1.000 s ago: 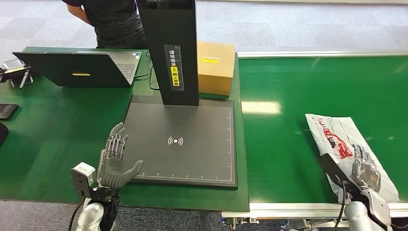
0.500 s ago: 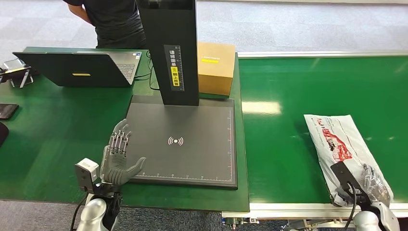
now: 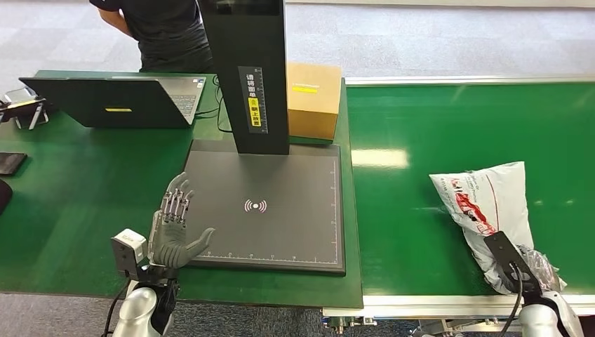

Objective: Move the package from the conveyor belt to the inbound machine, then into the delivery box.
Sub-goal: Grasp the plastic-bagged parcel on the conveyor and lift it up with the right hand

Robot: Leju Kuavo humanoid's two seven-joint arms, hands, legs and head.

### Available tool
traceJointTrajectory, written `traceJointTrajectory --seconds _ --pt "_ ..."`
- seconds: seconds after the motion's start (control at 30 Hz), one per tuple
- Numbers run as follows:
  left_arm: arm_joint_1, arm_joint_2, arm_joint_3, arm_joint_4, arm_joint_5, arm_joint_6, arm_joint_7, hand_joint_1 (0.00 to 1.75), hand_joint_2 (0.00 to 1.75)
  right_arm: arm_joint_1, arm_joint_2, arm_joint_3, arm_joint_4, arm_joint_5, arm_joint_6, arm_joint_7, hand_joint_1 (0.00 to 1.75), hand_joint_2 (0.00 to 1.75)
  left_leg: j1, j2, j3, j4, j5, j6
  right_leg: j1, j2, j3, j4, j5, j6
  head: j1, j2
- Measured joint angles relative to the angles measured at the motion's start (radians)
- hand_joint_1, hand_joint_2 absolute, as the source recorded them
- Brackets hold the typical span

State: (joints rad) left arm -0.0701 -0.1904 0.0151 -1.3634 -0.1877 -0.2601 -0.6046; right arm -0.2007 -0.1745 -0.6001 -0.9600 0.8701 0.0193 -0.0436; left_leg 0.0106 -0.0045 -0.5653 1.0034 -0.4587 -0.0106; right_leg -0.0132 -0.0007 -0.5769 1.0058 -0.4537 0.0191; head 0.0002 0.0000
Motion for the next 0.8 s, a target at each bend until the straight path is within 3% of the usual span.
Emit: traceJointTrajectory --seconds 0.2,0.4,0.8 --pt "0.001 0.0 0.001 0.0 0.0 0.002 0.0 0.0 1.75 0.008 0.012 0.028 -0.046 0.004 0.01 0.001 1.75 1.75 0.0 0.001 0.001 0.0 0.0 0.0 0.0 0.001 0.001 0.0 0.0 0.0 0.0 0.0" --pt "0.013 0.0 0.004 -0.009 0.0 0.002 0.002 0.0 1.75 0.043 0.029 0.082 -0.117 0.048 -0.077 -0.026 1.75 1.75 0.0 0.001 0.0 0.0 0.0 0.0 0.0 0.001 0.0 0.0 0.0 0.0 0.0 0.0" --pt "0.032 -0.008 0.014 -0.039 0.0 -0.006 0.01 0.0 1.75 0.155 0.1 0.165 -0.466 0.039 -0.391 -0.289 1.75 1.75 0.0 0.0 -0.003 0.0 0.0 0.0 -0.001 -0.001 -0.002 0.0 -0.001 0.0 0.0 0.0"
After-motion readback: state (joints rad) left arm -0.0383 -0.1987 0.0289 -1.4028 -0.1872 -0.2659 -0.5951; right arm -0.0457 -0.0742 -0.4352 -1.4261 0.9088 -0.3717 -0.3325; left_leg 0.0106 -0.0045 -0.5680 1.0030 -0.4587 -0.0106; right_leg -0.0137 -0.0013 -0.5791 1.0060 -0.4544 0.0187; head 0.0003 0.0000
